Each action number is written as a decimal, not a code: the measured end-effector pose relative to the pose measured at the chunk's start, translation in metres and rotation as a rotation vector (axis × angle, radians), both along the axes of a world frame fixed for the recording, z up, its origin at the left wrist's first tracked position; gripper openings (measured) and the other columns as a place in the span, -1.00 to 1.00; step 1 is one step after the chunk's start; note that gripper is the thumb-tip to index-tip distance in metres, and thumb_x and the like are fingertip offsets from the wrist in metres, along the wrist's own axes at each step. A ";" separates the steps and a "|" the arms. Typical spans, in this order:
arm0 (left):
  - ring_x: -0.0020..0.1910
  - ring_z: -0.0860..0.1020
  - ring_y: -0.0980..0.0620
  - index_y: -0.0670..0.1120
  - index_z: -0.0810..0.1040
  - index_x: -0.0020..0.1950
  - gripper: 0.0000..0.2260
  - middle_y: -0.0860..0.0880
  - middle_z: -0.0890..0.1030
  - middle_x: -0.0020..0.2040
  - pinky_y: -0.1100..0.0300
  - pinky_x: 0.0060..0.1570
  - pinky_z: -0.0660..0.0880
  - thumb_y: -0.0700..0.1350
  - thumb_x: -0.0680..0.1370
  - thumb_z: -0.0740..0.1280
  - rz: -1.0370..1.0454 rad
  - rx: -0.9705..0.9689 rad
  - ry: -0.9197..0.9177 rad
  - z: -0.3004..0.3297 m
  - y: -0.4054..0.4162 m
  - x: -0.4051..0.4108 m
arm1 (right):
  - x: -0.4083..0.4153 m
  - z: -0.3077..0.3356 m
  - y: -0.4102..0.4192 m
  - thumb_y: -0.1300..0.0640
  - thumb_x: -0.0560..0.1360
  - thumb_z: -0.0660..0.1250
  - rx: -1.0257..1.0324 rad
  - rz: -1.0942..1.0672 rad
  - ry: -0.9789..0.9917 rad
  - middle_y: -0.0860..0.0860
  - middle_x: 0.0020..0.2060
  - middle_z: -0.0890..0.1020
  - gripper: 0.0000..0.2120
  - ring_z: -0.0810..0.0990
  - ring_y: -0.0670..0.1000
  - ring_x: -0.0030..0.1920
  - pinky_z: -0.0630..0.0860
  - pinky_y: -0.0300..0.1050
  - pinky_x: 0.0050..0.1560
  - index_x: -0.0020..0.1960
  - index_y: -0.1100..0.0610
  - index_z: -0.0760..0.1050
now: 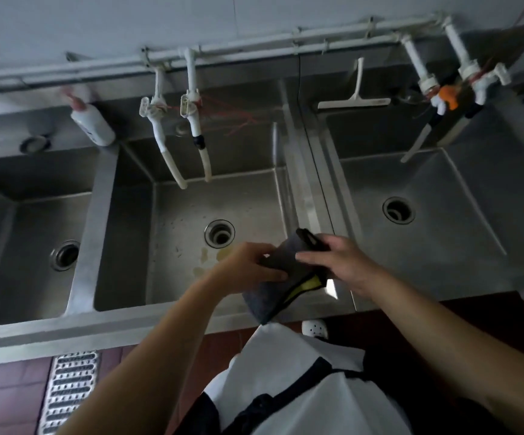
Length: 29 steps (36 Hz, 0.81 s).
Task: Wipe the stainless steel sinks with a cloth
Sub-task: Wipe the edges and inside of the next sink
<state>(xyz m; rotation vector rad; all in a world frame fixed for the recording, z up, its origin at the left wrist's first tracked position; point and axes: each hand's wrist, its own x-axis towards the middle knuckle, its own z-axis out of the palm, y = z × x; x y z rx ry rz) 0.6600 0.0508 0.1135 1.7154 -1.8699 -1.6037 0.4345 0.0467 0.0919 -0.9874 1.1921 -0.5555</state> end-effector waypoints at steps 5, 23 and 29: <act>-0.04 0.66 0.15 0.32 0.57 0.14 -0.64 0.11 0.70 -0.01 0.11 0.10 0.60 -0.05 0.47 0.51 0.135 0.107 0.027 -0.015 -0.003 -0.012 | 0.000 -0.023 -0.030 0.27 0.39 0.52 -0.205 0.070 0.229 0.01 -0.13 0.72 -0.77 0.69 -0.02 -0.09 0.61 -0.04 -0.01 -0.07 -0.03 0.63; 0.15 0.59 -0.25 -0.14 0.52 0.30 -0.69 -0.25 0.62 0.18 -0.22 0.24 0.50 -0.31 0.56 0.33 1.005 0.238 0.115 -0.083 -0.047 -0.002 | -0.005 -0.056 -0.144 0.02 0.55 0.35 -0.349 0.117 0.600 0.11 0.40 0.44 -0.51 0.44 0.13 0.39 0.34 -0.13 0.32 0.45 0.12 0.41; 0.15 0.54 -0.33 0.01 0.40 0.43 -0.55 -0.22 0.53 0.26 -0.26 0.03 0.57 -0.32 0.58 0.24 1.231 0.455 0.295 -0.121 -0.065 0.037 | 0.007 -0.058 -0.165 -0.06 0.55 0.31 -0.393 0.274 0.955 0.17 0.50 0.25 -0.40 0.22 0.23 0.50 0.31 0.22 0.40 0.53 0.01 0.25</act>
